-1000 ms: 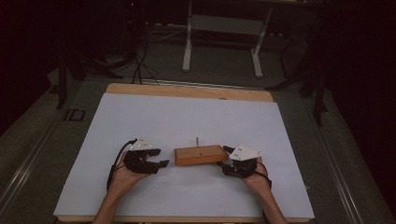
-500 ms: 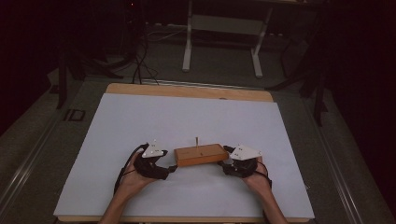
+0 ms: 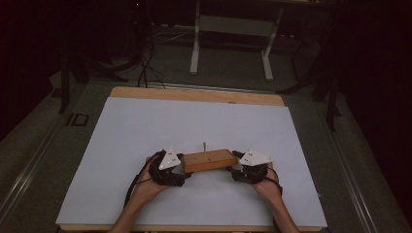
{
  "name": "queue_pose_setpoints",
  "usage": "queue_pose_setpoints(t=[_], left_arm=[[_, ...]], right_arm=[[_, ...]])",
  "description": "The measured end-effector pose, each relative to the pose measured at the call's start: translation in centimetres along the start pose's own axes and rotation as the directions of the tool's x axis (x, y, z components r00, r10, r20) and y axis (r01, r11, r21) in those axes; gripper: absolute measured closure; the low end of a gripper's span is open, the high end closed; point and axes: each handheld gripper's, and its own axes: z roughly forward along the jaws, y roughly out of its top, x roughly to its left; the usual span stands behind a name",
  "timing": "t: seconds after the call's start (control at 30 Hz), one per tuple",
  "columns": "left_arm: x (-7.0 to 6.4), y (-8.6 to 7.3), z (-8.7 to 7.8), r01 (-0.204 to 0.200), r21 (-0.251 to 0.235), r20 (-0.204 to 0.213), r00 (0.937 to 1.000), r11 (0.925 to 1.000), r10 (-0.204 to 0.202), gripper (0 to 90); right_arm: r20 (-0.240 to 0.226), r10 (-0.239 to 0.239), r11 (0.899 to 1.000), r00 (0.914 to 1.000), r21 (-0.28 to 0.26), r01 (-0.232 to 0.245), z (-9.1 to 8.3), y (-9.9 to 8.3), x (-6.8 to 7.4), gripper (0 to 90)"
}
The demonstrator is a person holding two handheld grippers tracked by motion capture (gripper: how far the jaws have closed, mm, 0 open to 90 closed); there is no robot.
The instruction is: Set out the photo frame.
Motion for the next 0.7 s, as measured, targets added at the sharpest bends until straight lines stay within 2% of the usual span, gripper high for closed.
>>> queue_pose_setpoints(t=[0.23, 0.37, 0.5, 0.53, 0.7], left_arm=[[-0.41, 0.28, 0.22, -0.025, -0.018, -0.023, 0.9994, 0.9995, 0.025, 36.5], [-0.42, 0.32, 0.28, -0.025, -0.024, -0.027, 0.9993, 0.9994, 0.024, 38.7], [-0.29, 0.38, 0.36, -0.018, -0.027, -0.049, 0.9987, 0.9995, 0.017, 40.5], [-0.21, 0.39, 0.47, -0.022, -0.023, -0.068, 0.9974, 0.9995, 0.020, 41.7], [0.21, 0.37, 0.68, -0.004, -0.033, -0.073, 0.9973, 0.9994, 0.002, 46.2]], right_arm=[[-0.004, 0.002, 1.000, 1.0000, -0.008, -0.002, 0.02, 0.09, -0.14, 42.5], [-0.007, 0.008, 1.000, 0.9999, -0.012, -0.008, 0.01, 0.16, -0.22, 43.1], [-0.017, 0.015, 1.000, 0.9998, -0.018, -0.015, 0.03, 0.21, -0.35, 43.2], [-0.020, 0.013, 1.000, 0.9997, -0.019, -0.014, 0.09, 0.29, -0.33, 43.2], [-0.020, 0.010, 1.000, 0.9998, -0.018, -0.011, 0.18, 0.42, -0.34, 43.1]])
